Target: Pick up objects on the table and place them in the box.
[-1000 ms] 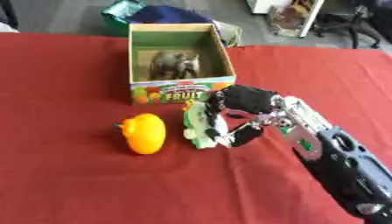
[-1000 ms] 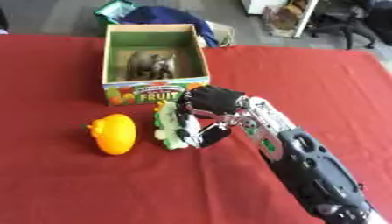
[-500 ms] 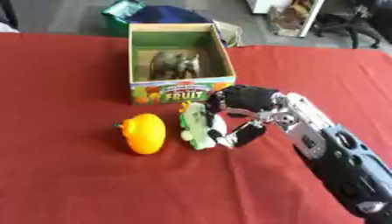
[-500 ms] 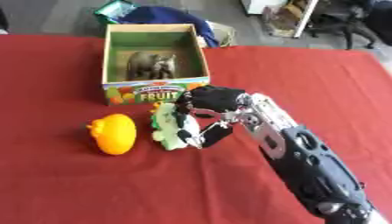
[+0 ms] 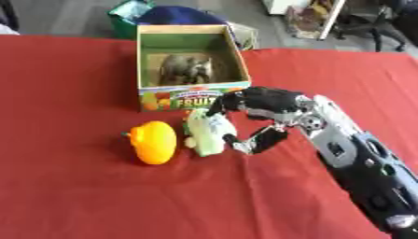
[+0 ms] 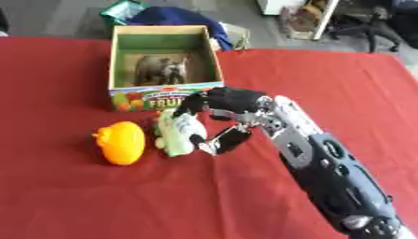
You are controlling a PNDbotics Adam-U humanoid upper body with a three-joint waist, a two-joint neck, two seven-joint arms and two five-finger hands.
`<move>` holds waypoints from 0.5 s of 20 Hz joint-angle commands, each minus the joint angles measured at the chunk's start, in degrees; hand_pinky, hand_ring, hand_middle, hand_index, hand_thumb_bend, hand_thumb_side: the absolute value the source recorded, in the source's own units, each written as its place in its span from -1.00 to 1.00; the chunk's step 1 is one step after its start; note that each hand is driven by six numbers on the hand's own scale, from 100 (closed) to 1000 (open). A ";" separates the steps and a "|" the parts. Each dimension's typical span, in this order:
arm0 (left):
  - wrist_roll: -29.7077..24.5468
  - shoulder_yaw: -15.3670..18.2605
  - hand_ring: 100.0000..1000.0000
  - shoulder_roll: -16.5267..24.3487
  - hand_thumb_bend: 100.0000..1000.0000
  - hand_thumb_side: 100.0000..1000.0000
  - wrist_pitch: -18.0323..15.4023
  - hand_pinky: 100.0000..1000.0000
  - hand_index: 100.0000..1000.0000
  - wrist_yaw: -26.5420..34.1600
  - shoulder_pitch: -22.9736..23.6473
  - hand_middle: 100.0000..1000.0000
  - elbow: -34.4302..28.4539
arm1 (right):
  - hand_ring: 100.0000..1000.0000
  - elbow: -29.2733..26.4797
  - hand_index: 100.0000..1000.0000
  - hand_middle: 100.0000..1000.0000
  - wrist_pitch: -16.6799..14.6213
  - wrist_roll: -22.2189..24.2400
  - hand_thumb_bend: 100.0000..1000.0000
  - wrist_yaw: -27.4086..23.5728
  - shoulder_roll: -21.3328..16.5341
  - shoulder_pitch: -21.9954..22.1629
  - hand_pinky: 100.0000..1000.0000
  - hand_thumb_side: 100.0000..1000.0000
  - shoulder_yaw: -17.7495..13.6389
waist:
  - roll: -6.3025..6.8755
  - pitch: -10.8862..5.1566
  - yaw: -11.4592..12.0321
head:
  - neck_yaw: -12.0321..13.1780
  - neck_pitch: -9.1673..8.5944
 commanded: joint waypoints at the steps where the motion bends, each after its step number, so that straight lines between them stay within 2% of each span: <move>1: 0.01 0.54 0.13 0.69 -0.76 0.06 -0.12 0.18 0.19 -0.03 -0.32 -0.03 -0.61 | 0.42 -1.86 0.79 0.58 0.85 0.63 -1.00 -1.34 -1.88 -0.56 0.25 -0.41 -1.01 | 0.40 -0.81 -0.10 | 0.04 0.39; 6: -0.07 0.49 0.13 0.64 -0.76 0.06 -0.09 0.18 0.19 0.01 -0.30 -0.03 -0.61 | 0.55 2.47 0.82 0.70 1.07 2.52 -1.00 0.20 -1.03 -1.52 0.34 -0.17 -0.11 | 0.56 -0.84 -0.06 | -0.12 0.39; 10: -0.09 0.48 0.13 0.63 -0.76 0.06 -0.06 0.18 0.19 0.03 -0.27 -0.03 -0.62 | 0.64 6.92 0.86 0.81 0.36 2.98 -1.00 2.97 0.18 -2.93 0.43 -0.06 0.57 | 0.70 -0.82 0.01 | -0.24 0.48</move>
